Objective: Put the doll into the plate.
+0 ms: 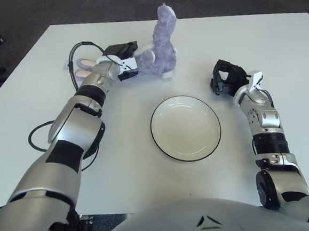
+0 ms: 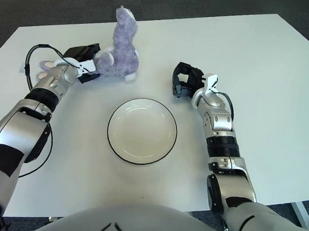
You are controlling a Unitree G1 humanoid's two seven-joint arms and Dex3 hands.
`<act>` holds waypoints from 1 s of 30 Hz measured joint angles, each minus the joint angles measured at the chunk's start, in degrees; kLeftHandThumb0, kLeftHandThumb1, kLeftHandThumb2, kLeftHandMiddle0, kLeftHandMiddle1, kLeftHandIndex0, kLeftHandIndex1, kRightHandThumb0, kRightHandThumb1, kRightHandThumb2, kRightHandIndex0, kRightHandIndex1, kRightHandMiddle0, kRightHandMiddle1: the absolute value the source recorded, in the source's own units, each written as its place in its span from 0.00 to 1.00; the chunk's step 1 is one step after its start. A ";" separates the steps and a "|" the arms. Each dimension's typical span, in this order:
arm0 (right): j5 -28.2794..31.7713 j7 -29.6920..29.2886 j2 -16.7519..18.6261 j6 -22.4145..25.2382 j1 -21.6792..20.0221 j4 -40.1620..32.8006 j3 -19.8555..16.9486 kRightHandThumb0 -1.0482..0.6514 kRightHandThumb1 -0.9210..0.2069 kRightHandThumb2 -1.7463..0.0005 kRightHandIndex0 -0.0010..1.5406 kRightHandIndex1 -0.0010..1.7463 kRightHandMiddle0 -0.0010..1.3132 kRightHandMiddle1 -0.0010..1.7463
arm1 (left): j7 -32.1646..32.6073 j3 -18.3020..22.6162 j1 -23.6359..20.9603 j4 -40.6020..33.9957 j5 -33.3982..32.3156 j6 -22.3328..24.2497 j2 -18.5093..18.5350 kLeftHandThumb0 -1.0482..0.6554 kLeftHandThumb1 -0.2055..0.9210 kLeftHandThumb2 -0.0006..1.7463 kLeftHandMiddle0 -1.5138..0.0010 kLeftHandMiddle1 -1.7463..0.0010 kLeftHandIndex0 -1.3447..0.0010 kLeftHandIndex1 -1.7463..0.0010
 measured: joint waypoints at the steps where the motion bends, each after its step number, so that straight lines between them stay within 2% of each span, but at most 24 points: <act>1: 0.00 -0.05 -0.02 0.00 -0.05 0.00 -0.21 0.32 0.57 0.22 0.79 1.00 0.49 1.00 | 0.21 0.22 0.13 -0.13 -0.23 -0.08 0.00 0.96 0.24 0.93 0.46 0.00 0.25 0.00; 12: -0.16 -3.70 -0.25 -2.34 -0.51 1.68 -3.20 0.33 0.55 0.23 0.79 1.00 0.48 1.00 | 0.62 4.66 3.75 -5.93 -3.73 -4.30 2.02 0.97 0.22 0.95 0.44 0.00 0.20 0.00; 22: -0.52 -8.73 0.24 -11.34 -1.11 7.47 -5.54 0.32 0.60 0.19 0.82 1.00 0.51 1.00 | -0.61 8.03 7.93 -15.31 -6.97 -5.82 3.26 0.98 0.20 0.96 0.43 0.00 0.18 0.00; 30: -0.51 -8.84 0.55 -18.49 -1.97 12.00 -5.74 0.31 0.62 0.17 0.84 1.00 0.53 1.00 | -0.61 9.01 10.62 -20.95 -7.28 -7.20 3.41 0.98 0.19 0.97 0.42 0.00 0.17 0.00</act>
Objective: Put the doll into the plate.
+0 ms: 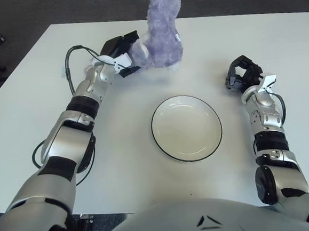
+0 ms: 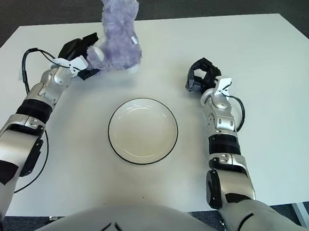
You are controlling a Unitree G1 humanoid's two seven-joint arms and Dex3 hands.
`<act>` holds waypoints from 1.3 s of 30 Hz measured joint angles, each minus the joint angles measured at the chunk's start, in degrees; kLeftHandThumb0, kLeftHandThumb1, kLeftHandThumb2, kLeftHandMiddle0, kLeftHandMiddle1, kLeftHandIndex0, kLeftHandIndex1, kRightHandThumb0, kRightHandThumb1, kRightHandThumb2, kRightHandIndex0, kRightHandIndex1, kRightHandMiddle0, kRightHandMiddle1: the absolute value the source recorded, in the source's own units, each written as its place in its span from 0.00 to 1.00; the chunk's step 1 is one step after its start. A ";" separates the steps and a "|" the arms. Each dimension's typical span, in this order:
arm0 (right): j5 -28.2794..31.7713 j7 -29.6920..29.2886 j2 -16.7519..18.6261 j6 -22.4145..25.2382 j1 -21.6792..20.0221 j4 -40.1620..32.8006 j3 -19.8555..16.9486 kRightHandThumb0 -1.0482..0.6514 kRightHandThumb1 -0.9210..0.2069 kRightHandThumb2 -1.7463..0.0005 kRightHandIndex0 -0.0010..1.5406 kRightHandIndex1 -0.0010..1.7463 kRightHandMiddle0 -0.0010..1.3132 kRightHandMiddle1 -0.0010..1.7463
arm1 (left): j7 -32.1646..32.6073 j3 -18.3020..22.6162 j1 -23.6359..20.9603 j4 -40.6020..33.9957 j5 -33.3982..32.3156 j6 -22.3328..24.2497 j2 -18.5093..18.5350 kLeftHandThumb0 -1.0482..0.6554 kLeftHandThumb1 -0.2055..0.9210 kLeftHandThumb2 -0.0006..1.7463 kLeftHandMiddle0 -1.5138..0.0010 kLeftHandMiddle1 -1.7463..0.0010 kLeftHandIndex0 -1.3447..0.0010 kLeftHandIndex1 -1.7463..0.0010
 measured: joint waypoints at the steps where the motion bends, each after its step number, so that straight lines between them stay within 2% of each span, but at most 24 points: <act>1: -0.02 0.10 0.00 -1.07 -0.01 0.58 0.00 0.31 0.63 0.17 0.85 1.00 0.53 1.00 | 0.00 0.08 0.53 -1.13 0.02 -0.07 0.09 0.98 0.19 0.97 0.42 0.00 0.17 0.00; 11: -1.31 0.11 -0.13 -13.28 -0.07 7.18 -0.07 0.30 0.66 0.15 0.87 1.00 0.56 1.00 | -2.28 1.66 5.24 -12.59 -0.02 1.02 1.38 0.98 0.19 0.97 0.42 0.00 0.18 0.00; 15: -1.46 -0.03 -0.30 -16.78 -0.26 9.52 -0.42 0.29 0.66 0.14 0.88 1.00 0.56 1.00 | -2.69 2.32 6.33 -15.74 0.02 1.10 2.03 0.98 0.19 0.97 0.42 0.00 0.18 0.00; 25: -1.35 0.14 -0.32 -21.37 -1.72 13.48 -0.97 0.29 0.67 0.14 0.89 1.00 0.57 1.00 | -4.22 2.59 8.38 -21.29 0.64 1.73 3.62 0.98 0.18 0.97 0.42 0.00 0.18 0.00; 39: -1.14 0.24 -0.14 -23.23 -2.90 15.78 -1.13 0.29 0.67 0.13 0.89 1.00 0.57 1.00 | -5.54 3.31 11.17 -29.76 1.64 1.11 4.89 0.99 0.17 0.99 0.41 0.00 0.15 0.00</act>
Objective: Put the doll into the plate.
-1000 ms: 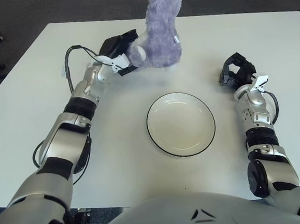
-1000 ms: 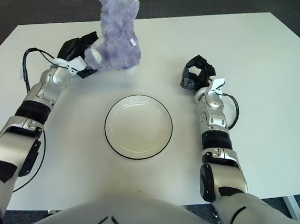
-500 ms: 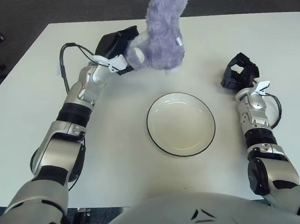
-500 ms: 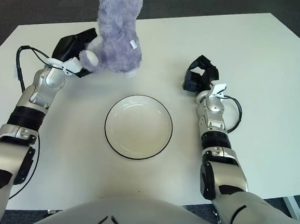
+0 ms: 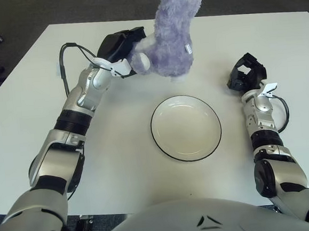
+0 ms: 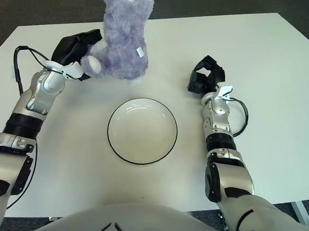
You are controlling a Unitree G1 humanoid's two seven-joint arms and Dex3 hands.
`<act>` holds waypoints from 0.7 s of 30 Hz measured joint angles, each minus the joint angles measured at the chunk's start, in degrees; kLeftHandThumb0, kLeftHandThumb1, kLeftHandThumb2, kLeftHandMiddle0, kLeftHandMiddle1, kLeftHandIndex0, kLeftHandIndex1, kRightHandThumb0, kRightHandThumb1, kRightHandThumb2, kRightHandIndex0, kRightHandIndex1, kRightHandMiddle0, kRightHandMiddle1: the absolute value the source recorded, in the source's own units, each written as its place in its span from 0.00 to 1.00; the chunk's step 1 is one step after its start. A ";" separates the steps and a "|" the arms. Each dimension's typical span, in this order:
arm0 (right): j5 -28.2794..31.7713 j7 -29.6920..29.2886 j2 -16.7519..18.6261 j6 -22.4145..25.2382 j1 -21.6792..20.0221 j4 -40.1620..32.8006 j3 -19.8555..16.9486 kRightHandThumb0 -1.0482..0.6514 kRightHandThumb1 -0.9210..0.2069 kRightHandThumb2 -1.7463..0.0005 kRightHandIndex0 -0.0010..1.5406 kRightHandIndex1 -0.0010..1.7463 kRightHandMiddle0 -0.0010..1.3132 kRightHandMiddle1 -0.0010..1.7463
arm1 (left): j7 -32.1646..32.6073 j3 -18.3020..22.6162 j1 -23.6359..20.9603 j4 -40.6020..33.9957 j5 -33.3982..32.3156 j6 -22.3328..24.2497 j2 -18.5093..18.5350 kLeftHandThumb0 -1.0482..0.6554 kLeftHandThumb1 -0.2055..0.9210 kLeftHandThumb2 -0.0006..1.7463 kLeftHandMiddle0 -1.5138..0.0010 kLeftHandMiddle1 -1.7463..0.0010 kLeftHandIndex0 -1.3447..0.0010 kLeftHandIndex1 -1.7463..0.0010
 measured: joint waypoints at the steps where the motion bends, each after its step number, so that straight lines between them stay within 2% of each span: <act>1: 0.03 0.00 0.03 -0.01 -0.06 0.07 0.00 0.29 0.67 0.13 0.89 1.00 0.57 1.00 | -0.10 0.12 0.41 -1.05 0.14 0.05 0.10 0.99 0.17 0.99 0.41 0.00 0.15 0.00; 7: 0.25 -0.03 0.08 -0.01 -0.32 0.46 -0.03 0.29 0.67 0.13 0.89 1.00 0.57 1.00 | -1.69 0.46 2.23 -5.65 0.36 0.36 0.68 0.99 0.17 0.99 0.41 0.00 0.15 0.00; 15: 0.35 -0.28 0.22 0.03 -0.60 0.74 -0.06 0.29 0.67 0.13 0.89 1.00 0.57 1.00 | -2.73 0.84 3.38 -8.70 1.61 -0.44 1.75 0.98 0.18 0.98 0.41 0.00 0.16 0.00; 21: 0.34 -0.81 0.45 0.39 -0.79 0.74 -0.03 0.29 0.67 0.13 0.88 1.00 0.57 1.00 | -5.35 1.17 3.97 -10.67 0.10 -0.58 1.75 0.98 0.18 0.98 0.42 0.00 0.15 0.00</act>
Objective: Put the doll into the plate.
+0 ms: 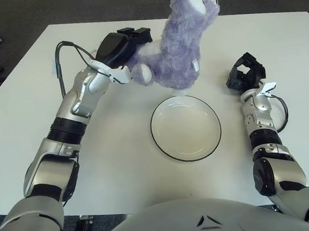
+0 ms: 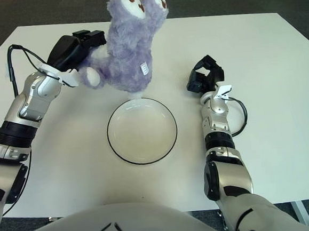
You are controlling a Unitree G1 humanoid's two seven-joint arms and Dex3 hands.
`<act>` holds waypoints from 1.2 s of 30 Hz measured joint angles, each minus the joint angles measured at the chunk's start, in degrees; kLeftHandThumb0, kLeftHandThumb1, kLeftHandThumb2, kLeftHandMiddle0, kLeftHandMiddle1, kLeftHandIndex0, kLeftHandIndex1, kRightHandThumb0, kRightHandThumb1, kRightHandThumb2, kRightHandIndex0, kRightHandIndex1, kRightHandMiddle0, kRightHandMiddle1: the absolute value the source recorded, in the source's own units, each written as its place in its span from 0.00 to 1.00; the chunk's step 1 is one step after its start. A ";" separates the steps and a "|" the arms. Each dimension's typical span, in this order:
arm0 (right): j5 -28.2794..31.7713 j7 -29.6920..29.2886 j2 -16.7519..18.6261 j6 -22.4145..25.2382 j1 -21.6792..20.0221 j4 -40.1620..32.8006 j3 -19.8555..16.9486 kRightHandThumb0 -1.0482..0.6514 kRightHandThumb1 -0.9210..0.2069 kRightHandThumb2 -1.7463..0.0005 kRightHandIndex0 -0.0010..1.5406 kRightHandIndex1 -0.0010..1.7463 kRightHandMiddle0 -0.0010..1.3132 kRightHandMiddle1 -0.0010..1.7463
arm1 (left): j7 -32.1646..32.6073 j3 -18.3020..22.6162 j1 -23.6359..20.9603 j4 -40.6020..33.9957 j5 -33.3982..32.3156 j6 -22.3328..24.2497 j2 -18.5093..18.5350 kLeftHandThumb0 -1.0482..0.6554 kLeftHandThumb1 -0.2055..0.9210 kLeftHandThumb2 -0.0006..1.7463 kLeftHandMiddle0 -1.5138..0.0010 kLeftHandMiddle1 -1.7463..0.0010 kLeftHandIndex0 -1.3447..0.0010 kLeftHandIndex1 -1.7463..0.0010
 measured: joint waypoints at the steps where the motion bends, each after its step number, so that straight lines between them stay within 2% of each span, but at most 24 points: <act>1: 0.00 -0.05 0.02 0.10 -0.03 -0.01 0.00 0.29 0.67 0.13 0.88 1.00 0.57 1.00 | -0.48 0.04 0.19 -0.39 -0.31 0.08 -0.01 0.98 0.18 0.97 0.42 0.00 0.15 0.00; 8: 0.00 -1.21 0.20 1.27 -0.11 -0.46 0.01 0.29 0.68 0.13 0.88 1.00 0.57 1.00 | -4.12 0.06 2.07 -4.19 -1.98 2.04 -0.95 0.98 0.19 0.97 0.42 0.00 0.15 0.00; 21: 0.00 -1.87 0.59 3.02 -0.10 -1.38 0.09 0.29 0.69 0.12 0.89 1.00 0.58 1.00 | -13.09 -0.44 4.86 -12.20 -4.27 10.36 -3.92 0.97 0.21 0.95 0.44 0.00 0.17 0.00; 29: 0.18 -2.42 1.20 3.94 -0.10 -2.19 -0.04 0.29 0.69 0.12 0.88 1.00 0.58 1.00 | -14.72 -0.90 5.48 -12.61 -6.16 9.94 -5.54 0.97 0.21 0.95 0.44 0.00 0.17 0.00; 36: 0.63 -2.60 1.49 5.06 -0.09 -2.99 -0.06 0.29 0.69 0.12 0.88 1.00 0.58 1.00 | -15.34 -2.54 5.51 -11.70 -6.11 5.14 -5.62 0.97 0.22 0.95 0.44 0.00 0.17 0.00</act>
